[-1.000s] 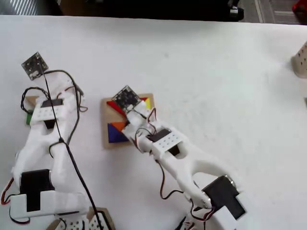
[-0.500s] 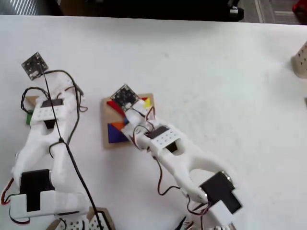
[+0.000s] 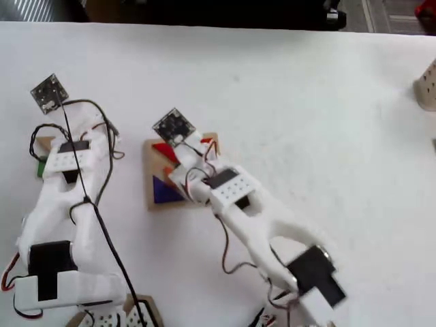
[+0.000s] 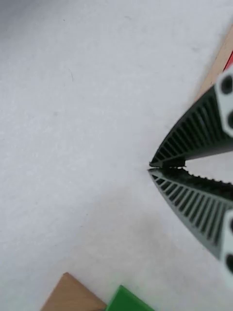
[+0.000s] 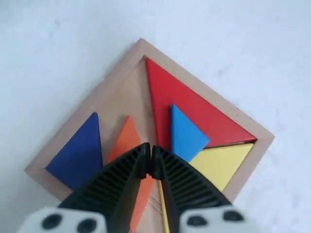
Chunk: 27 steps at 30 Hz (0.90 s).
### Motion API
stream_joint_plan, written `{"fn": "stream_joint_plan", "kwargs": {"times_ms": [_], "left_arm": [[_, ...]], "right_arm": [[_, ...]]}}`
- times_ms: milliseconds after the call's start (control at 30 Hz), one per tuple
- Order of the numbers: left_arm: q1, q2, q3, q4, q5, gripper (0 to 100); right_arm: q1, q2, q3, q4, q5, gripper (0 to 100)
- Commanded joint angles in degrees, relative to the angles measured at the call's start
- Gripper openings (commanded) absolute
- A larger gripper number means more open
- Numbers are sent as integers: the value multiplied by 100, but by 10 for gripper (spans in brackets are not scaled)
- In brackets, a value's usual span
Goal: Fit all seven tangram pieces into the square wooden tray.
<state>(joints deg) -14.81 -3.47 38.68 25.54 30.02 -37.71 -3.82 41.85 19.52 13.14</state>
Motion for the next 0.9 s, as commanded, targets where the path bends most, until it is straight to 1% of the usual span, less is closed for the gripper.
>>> {"fn": "stream_joint_plan", "kwargs": {"times_ms": [0,133,300,467,633,700,767,867], "left_arm": [[75,-13,-255,-158,0,24],[75,-13,-255,-158,0,24],[75,-13,-255,-149,0,24],[75,-13,-255,-149,0,24],[57,-13,-255,-141,0,24],[57,-13,-255,-141,0,24],[66,-13,-255,-141,0,24],[66,-13,-255,-149,0,24]], "right_arm": [[66,-1059,484,-163,105,21],[22,-1121,1029,-971,105,21],[22,-330,1011,-1701,105,19],[-66,453,642,-1701,105,18],[-110,242,589,-1130,105,18],[-66,101,598,-1068,105,19],[-75,22,589,-1095,105,21],[-251,4,589,-1560,79,21]]}}
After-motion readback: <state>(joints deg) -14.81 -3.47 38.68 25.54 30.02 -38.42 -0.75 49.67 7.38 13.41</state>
